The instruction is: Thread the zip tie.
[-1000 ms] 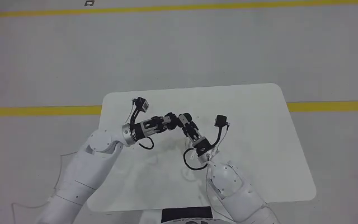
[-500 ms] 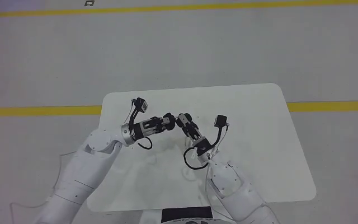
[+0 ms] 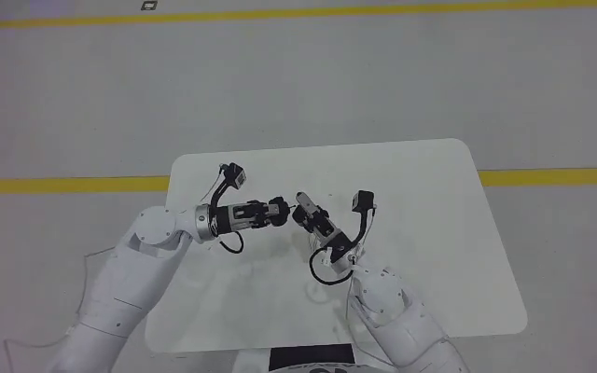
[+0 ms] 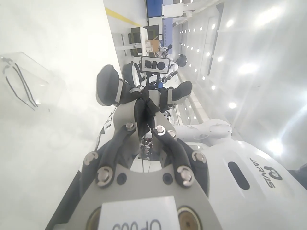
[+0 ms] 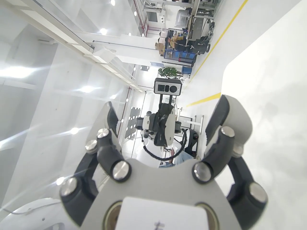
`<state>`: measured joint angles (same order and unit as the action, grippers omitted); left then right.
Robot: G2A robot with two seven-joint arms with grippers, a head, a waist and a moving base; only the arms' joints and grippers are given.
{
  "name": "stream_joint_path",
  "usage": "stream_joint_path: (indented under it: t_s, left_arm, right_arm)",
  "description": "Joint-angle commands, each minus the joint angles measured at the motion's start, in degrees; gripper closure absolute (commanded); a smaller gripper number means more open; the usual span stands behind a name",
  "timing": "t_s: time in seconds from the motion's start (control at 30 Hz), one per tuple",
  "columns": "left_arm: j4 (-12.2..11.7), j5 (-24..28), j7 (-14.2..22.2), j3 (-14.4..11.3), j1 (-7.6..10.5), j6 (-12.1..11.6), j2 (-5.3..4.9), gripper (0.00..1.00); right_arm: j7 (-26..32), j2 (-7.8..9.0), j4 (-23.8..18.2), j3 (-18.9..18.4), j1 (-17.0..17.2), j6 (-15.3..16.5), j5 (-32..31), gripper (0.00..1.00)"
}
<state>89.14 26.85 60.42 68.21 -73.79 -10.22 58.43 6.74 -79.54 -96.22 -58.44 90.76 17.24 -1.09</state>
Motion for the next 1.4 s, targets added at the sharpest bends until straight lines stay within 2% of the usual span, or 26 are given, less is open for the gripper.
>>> stream_joint_path:
  t_s: [0.0,0.03,0.13,0.23,0.37,0.4,0.5,0.6,0.67,0.7,0.9,0.97,1.07,1.17,1.27,1.37]
  left_arm:
    - [0.1,0.0,-0.3,-0.1,-0.03,0.0,0.02,1.00]
    - [0.3,0.0,-0.6,-0.4,-0.14,-0.2,0.07,1.00]
    - [-1.8,1.6,2.2,0.1,0.33,-1.5,-0.13,1.00]
    - [-5.1,4.7,8.3,2.0,0.65,-3.4,-0.67,1.00]
    - [-8.5,7.9,18.5,4.0,0.78,-5.7,-1.49,1.00]
    - [-9.0,9.7,19.2,4.1,0.76,-5.9,-1.63,1.00]
    - [-8.5,10.4,19.2,2.1,0.72,-6.5,-2.79,1.00]
    - [-8.7,10.9,19.2,-0.1,1.43,-7.2,-4.11,1.00]
    - [-8.3,10.3,19.2,-2.2,2.33,-8.4,-4.93,1.00]
    - [-8.3,9.4,19.2,-2.3,2.84,-9.3,-5.20,1.00]
    - [-8.2,9.1,18.9,-2.4,2.81,-9.1,-5.19,1.00]
    - [-7.8,8.1,18.0,-3.0,2.72,-8.2,-5.16,1.00]
    - [-8.3,10.1,19.2,-3.9,2.67,-7.6,-5.14,1.00]
    - [-8.1,11.4,19.2,-5.5,2.72,-7.9,-5.58,1.00]
    - [-8.4,12.7,19.2,-6.6,2.93,-8.9,-6.35,1.00]
    - [-8.4,12.7,19.2,-6.6,2.93,-8.9,-6.35,1.00]
  right_arm:
    - [0.0,0.00,0.0,0.0,0.0,0.0,0.0,0.00]
    - [0.0,0.00,0.0,0.0,0.0,0.0,0.0,0.00]
    - [1.7,0.04,-0.1,0.1,0.1,0.3,2.0,0.00]
    - [9.8,0.82,0.8,-2.5,-0.2,2.1,6.0,0.00]
    - [21.5,1.85,1.2,-5.4,-0.1,2.2,13.5,0.00]
    - [24.0,2.07,1.5,-6.2,-0.4,2.2,14.9,0.00]
    - [29.7,2.53,2.2,-7.0,-1.1,1.7,18.1,0.00]
    - [33.5,2.67,2.9,-6.1,-2.2,0.3,19.8,0.00]
    - [35.1,2.68,3.2,-5.4,-2.9,0.2,20.2,0.00]
    - [35.1,2.68,3.2,-5.4,-2.9,0.2,20.2,0.00]
    - [35.0,2.66,3.2,-5.3,-2.9,0.0,20.5,0.00]
    - [36.1,2.69,3.1,-4.9,-3.1,-1.6,22.2,0.00]
    - [40.5,2.99,3.5,-4.6,-3.5,-3.3,24.6,0.00]
    - [46.9,3.45,4.4,-4.3,-4.5,-6.6,25.9,0.00]
    - [47.4,3.55,4.6,-4.5,-4.7,-6.7,25.8,0.00]
    - [47.4,3.55,4.6,-4.5,-4.7,-6.7,25.8,0.00]
